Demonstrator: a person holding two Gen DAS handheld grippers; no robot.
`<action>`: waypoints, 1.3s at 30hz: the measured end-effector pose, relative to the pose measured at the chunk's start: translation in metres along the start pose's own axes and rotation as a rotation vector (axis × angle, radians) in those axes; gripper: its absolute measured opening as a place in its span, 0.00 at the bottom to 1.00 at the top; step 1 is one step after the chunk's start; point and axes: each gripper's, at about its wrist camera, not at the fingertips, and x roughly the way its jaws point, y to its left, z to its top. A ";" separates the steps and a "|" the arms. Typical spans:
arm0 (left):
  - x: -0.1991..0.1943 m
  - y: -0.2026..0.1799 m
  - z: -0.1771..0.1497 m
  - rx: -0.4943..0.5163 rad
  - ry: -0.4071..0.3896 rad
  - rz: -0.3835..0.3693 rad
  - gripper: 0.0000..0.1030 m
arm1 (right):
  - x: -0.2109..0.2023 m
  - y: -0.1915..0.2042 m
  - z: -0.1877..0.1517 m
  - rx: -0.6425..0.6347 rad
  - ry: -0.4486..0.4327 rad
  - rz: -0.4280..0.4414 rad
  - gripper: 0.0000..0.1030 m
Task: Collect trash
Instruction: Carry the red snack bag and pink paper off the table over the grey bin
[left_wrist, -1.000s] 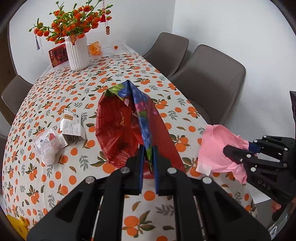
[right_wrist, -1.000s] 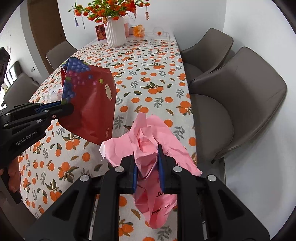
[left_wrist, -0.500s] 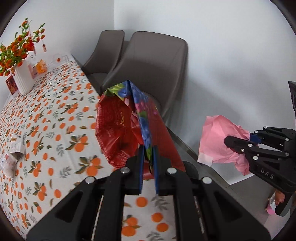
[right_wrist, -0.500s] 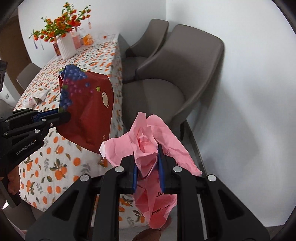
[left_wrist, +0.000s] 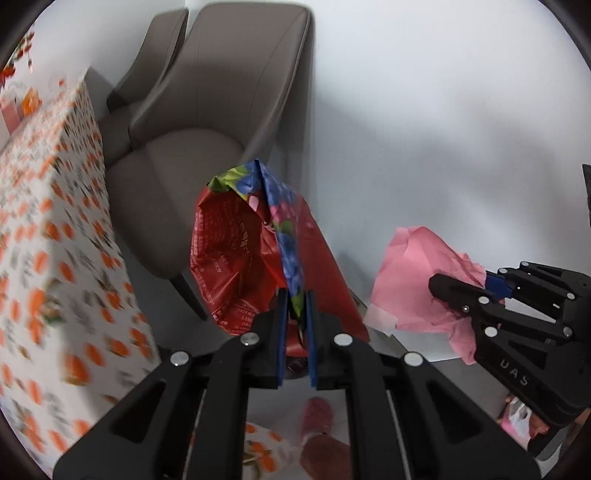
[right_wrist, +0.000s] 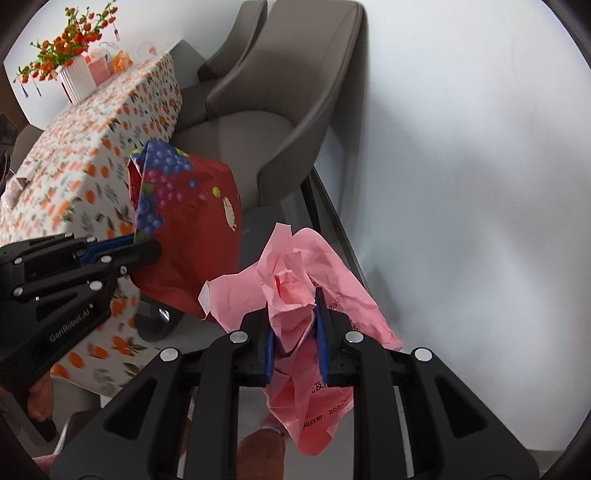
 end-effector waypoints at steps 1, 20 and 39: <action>0.013 -0.004 -0.005 -0.017 0.016 0.007 0.09 | 0.014 -0.008 -0.003 -0.006 0.014 0.004 0.16; 0.261 0.014 -0.118 -0.073 0.255 0.102 0.17 | 0.241 -0.041 -0.055 -0.128 0.183 0.100 0.16; 0.255 0.025 -0.127 -0.050 0.244 0.163 0.63 | 0.264 -0.005 -0.060 -0.205 0.217 0.193 0.22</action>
